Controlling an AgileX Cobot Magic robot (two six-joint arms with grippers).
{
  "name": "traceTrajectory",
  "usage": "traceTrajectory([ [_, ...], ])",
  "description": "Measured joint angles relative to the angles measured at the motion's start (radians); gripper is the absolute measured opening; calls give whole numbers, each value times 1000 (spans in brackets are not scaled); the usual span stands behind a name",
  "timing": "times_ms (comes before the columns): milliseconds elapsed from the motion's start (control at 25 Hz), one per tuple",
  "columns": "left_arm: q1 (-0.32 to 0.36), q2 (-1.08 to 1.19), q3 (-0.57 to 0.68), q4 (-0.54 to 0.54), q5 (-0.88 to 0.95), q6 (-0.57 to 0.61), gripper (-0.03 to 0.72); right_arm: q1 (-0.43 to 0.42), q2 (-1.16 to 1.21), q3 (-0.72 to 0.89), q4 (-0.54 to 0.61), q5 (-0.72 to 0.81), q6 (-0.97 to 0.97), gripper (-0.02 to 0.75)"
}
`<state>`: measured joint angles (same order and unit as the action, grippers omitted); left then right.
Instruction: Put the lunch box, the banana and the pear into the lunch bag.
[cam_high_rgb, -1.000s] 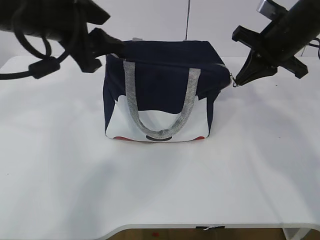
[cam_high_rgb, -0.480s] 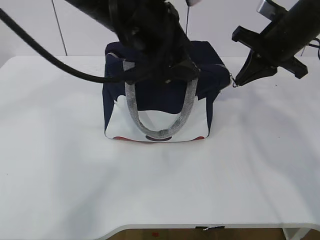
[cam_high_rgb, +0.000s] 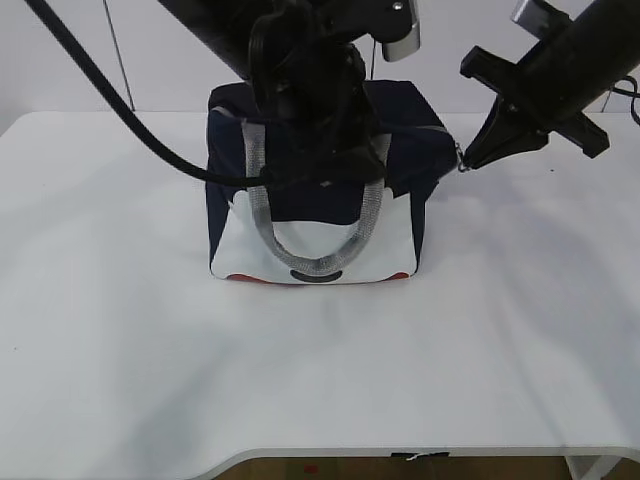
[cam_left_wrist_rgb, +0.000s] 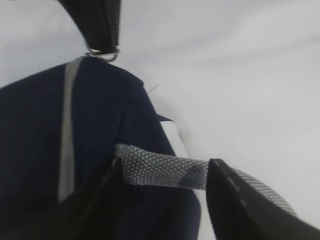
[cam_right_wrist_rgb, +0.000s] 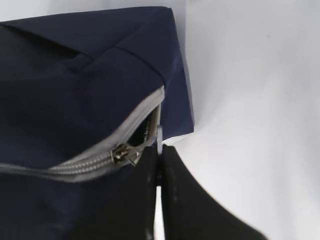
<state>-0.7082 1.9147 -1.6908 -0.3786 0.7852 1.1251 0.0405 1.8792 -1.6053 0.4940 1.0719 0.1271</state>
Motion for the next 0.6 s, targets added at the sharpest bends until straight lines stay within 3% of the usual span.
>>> traceTrajectory([
  [200, 0, 0, 0, 51, -46, 0, 344, 0, 0, 0, 2, 2, -6, 6],
  [600, 0, 0, -37, 58, -64, -14, 356, 0, 0, 0, 2, 8, -19, 6],
])
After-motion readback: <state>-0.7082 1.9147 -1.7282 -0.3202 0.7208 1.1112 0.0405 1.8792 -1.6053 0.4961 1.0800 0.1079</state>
